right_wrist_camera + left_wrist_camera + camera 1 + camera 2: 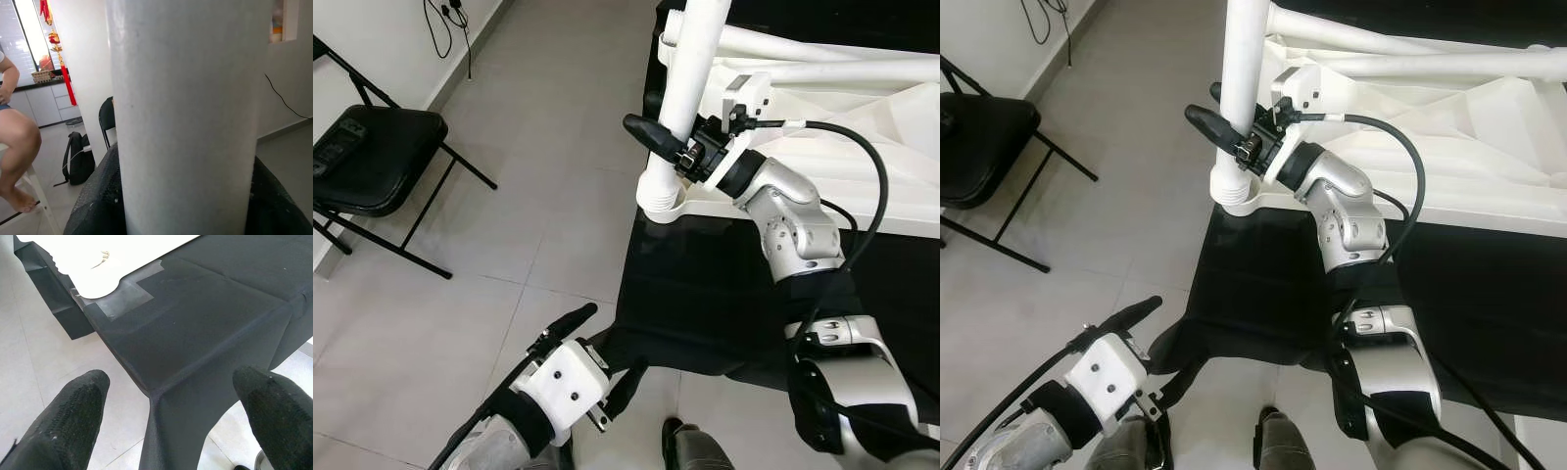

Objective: Building children table

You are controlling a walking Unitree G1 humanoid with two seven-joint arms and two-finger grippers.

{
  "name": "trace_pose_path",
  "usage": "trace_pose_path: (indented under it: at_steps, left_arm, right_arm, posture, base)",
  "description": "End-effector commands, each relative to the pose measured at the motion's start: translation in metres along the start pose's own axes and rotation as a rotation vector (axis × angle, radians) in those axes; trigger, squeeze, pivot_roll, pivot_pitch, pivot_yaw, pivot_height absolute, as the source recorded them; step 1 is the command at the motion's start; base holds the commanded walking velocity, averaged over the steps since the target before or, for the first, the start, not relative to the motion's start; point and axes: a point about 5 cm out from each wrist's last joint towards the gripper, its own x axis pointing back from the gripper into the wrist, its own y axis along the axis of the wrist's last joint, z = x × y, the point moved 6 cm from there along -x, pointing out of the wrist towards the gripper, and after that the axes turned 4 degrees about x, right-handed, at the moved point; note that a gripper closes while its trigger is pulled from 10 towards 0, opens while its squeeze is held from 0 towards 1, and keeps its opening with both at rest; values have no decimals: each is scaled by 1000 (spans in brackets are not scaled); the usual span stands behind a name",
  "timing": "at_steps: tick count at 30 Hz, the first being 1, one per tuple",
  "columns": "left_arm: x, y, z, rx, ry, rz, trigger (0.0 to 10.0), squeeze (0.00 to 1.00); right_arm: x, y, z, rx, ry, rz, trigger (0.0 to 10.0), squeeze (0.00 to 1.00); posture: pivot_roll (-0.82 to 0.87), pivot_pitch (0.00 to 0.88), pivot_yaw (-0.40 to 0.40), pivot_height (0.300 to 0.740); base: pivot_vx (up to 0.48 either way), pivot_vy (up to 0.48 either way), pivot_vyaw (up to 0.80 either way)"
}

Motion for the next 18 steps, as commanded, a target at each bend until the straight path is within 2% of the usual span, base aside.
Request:
trace_pose_path:
  at_steps: [1, 9, 14, 18]
  left_arm:
    - [2, -4, -3, 7, -10, 19, 10000, 0]
    - [2, -4, -3, 6, -8, 19, 10000, 0]
    - [2, -3, -3, 5, -4, 17, 10000, 0]
    - [2, -3, -3, 5, -4, 17, 10000, 0]
  right_arm:
    - [7, -38, 4, -52, -11, 142, 10000, 0]
    - [6, -45, -2, -37, -57, 179, 10000, 0]
    - [7, -50, -15, -26, -143, 215, 10000, 0]
    - [7, -50, -17, -22, -150, 222, 10000, 0]
  posture:
    - [9, 339, -33, 740]
    - [11, 340, -34, 740]
    - [11, 341, -36, 740]
    - [11, 341, -36, 740]
  base:
    - [0, 0, 0]
    - [0, 0, 0]
    - [0, 0, 0]
    - [0, 0, 0]
